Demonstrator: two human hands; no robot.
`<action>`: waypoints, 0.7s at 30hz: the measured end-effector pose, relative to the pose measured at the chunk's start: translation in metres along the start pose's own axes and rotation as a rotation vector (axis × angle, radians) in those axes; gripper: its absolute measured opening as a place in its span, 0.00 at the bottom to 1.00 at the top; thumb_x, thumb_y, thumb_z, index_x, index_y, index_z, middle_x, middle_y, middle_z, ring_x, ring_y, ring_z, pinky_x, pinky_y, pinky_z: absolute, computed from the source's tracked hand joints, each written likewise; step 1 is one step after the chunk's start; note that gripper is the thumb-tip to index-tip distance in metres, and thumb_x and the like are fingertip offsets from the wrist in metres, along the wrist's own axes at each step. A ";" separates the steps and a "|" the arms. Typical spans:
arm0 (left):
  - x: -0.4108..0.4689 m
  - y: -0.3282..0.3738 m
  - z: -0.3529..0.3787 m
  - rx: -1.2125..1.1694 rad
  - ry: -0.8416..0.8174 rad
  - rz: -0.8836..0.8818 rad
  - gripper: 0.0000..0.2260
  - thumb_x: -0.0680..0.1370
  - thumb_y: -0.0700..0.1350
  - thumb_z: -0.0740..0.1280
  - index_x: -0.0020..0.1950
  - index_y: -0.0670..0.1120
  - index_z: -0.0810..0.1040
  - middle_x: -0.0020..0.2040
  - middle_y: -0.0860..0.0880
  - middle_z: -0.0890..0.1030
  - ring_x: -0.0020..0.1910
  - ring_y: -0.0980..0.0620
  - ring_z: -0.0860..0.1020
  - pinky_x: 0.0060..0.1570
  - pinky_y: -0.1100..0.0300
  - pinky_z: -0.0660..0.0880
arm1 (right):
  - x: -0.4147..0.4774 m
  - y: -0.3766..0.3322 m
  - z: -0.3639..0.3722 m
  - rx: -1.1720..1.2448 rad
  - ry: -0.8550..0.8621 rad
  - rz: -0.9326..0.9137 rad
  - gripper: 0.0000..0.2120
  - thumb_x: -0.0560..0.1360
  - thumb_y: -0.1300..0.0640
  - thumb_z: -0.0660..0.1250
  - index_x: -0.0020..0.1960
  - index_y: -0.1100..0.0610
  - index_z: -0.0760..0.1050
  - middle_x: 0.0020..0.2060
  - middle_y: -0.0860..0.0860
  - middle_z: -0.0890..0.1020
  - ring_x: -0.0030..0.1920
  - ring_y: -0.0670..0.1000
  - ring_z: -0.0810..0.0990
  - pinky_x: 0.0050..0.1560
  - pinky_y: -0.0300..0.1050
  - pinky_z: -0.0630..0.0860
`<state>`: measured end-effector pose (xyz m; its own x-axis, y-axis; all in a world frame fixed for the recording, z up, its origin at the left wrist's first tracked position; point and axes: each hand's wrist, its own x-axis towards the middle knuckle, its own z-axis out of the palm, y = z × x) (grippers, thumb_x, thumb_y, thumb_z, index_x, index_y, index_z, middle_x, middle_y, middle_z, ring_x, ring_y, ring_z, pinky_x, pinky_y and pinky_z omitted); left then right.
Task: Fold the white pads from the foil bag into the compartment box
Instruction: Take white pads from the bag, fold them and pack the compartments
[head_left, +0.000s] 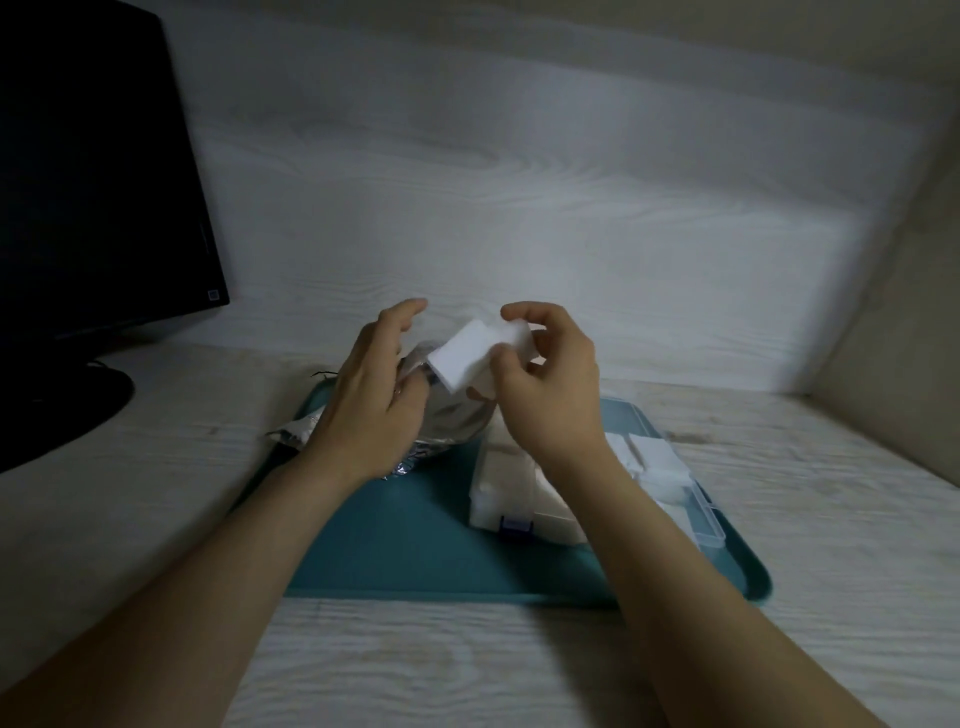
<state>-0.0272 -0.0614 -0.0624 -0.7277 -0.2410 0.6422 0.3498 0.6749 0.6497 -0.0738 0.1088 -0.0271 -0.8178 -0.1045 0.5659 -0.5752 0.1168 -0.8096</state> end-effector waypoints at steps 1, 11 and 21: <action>0.000 0.003 0.000 0.011 -0.024 0.016 0.26 0.83 0.44 0.63 0.80 0.57 0.64 0.75 0.53 0.70 0.71 0.55 0.70 0.69 0.56 0.68 | 0.001 -0.001 -0.005 0.030 -0.014 0.013 0.16 0.75 0.62 0.67 0.58 0.47 0.79 0.47 0.52 0.84 0.40 0.56 0.86 0.41 0.61 0.85; -0.015 0.060 0.023 -0.032 0.104 0.349 0.19 0.80 0.44 0.64 0.70 0.42 0.78 0.66 0.49 0.80 0.66 0.54 0.79 0.65 0.60 0.76 | -0.008 0.001 -0.059 0.080 -0.211 0.005 0.16 0.75 0.68 0.71 0.58 0.52 0.79 0.36 0.52 0.82 0.39 0.57 0.82 0.46 0.65 0.82; -0.017 0.085 0.026 -1.087 -0.325 -0.593 0.22 0.89 0.50 0.50 0.67 0.40 0.78 0.62 0.39 0.85 0.60 0.40 0.84 0.53 0.45 0.83 | -0.020 -0.001 -0.058 0.114 -0.324 -0.054 0.15 0.78 0.67 0.70 0.60 0.52 0.74 0.46 0.56 0.83 0.41 0.48 0.81 0.38 0.48 0.84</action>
<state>-0.0007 0.0180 -0.0283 -0.9933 -0.0233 0.1131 0.1121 -0.4281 0.8968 -0.0582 0.1680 -0.0282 -0.7273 -0.4182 0.5442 -0.5966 -0.0067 -0.8025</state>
